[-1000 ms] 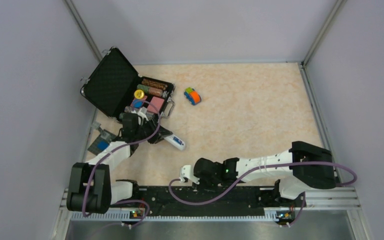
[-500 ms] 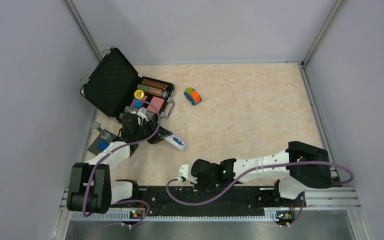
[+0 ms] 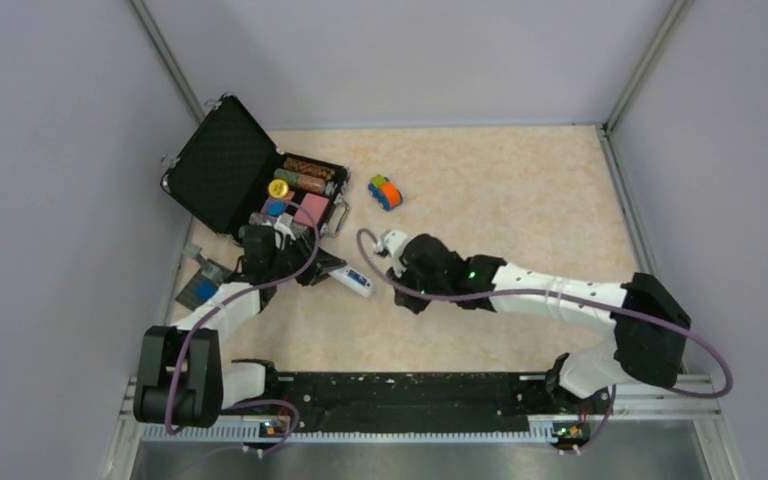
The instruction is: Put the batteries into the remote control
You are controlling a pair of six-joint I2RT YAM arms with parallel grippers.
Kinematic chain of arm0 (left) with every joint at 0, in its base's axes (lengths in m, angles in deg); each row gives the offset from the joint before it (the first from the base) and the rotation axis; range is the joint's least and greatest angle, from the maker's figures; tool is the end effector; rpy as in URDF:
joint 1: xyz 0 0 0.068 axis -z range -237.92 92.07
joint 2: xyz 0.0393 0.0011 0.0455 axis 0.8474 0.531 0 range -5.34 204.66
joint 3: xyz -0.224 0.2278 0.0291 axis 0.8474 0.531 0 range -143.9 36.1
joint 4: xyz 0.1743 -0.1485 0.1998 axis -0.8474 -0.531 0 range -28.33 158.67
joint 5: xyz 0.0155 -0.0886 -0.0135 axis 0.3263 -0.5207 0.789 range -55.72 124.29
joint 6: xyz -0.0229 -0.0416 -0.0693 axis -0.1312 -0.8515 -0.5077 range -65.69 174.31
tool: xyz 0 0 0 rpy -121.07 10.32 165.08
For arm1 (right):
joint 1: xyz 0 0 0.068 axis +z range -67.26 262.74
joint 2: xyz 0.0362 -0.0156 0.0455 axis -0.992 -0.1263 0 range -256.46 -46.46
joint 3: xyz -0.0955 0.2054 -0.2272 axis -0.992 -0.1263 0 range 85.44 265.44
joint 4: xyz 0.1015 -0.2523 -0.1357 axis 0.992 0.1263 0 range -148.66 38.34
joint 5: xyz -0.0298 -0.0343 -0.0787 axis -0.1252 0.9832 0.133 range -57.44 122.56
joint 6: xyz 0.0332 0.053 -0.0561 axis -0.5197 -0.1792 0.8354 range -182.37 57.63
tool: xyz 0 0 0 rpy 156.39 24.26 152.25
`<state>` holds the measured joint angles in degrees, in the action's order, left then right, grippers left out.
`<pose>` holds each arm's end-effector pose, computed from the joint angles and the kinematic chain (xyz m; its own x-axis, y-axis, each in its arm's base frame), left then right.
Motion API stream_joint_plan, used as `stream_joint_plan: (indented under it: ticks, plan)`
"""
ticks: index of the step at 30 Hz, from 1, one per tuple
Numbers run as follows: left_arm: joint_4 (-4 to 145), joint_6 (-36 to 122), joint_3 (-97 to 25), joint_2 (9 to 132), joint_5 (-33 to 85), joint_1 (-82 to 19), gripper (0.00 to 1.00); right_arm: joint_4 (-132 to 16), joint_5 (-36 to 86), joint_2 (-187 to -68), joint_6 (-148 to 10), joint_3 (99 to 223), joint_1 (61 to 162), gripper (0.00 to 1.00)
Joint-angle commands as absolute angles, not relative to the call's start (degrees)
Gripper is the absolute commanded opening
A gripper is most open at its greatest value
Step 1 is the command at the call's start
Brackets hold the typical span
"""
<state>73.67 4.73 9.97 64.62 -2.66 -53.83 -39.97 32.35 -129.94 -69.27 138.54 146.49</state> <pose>0.2628 -0.0632 0.1671 -0.8045 -0.5524 -0.2181 -0.1364 0.5293 -0.8374 0.1596 0.3244 0.2185 -0.4396 -0.6198 -0.6500 -0.8512 0.5184 0.0813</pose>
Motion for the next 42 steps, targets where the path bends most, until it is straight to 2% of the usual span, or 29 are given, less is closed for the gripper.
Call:
stream_joint_plan:
  ticks: [1,7,14,27,42]
  plan:
    - [82.84,-3.26,6.85,62.3,-6.2,-54.15,0.0,-42.08,21.22,-124.41,-81.32,146.53,135.54,0.0]
    - [91.01,-14.66,1.51,61.98,-5.52,-53.46,0.0,-52.22,11.15,-122.07,-100.45,149.46,126.36,0.0]
    - [89.32,-22.06,-7.25,62.05,-2.08,-50.52,0.0,-79.95,10.79,-119.69,-125.37,146.05,125.46,0.0]
    - [99.53,-32.22,-10.01,61.7,-3.01,-47.4,0.0,-98.37,13.28,-120.68,-132.32,143.74,125.46,0.0]
    - [101.64,-33.7,-11.1,60.04,-4.71,-46.96,0.0,-109.87,11.99,-126.04,-142.15,141.47,125.46,0.0]
